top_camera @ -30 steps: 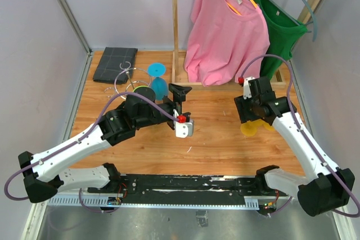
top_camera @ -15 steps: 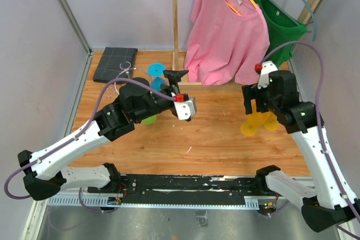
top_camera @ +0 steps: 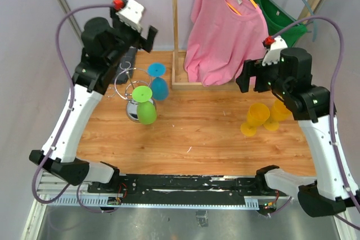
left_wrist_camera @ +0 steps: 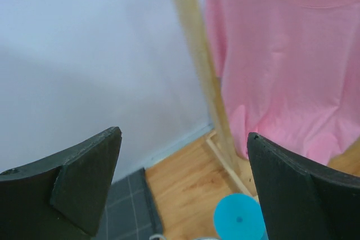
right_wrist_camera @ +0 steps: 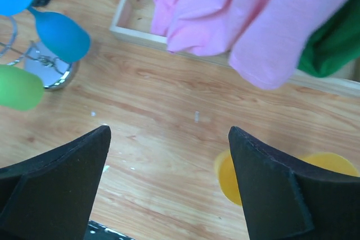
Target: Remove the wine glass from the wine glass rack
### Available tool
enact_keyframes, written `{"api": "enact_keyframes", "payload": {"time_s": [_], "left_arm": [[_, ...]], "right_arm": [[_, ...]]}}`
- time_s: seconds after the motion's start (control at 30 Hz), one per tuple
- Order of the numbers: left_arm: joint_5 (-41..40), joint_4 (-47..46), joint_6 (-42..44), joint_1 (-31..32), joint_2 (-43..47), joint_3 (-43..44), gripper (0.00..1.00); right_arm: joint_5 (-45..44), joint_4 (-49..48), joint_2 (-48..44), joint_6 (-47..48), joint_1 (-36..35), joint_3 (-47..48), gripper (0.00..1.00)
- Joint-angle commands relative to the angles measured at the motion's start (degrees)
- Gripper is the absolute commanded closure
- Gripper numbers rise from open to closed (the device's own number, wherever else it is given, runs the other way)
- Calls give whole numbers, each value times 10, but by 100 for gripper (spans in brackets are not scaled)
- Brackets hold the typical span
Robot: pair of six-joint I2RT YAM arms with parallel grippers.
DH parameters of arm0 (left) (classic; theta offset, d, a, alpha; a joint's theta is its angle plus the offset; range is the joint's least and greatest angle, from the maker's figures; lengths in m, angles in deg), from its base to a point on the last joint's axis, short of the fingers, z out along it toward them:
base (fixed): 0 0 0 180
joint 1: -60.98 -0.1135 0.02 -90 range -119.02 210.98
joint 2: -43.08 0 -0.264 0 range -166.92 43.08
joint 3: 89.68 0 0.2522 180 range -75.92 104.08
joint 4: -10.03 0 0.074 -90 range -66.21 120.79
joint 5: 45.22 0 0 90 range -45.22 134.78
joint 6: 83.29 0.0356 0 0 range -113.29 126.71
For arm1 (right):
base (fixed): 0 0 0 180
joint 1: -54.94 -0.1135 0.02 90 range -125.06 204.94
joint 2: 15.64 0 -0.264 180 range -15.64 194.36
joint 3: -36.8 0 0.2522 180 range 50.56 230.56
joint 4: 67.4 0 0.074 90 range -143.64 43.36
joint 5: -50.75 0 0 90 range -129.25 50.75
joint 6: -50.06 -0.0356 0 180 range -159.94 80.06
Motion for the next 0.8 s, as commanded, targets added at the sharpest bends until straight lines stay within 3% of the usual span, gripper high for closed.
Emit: {"api": "enact_keyframes", "payload": {"time_s": [0.0,0.23,0.43,0.77], "left_arm": [[89,75,-185,-118,-28,66,2],[191,127,-334,-279,-61,88,1],[217,118,-377,-328,-42,31,1],[258,115,-409,-383,-16,-17,1]], "right_arm": [[94,-70,40,-108,-23,4,13],[123,-181,116,-225,-150,4,14],[145,-273,172,-305,-218,-5,15],[201,-397,244,-390,-255,-42,22]]}}
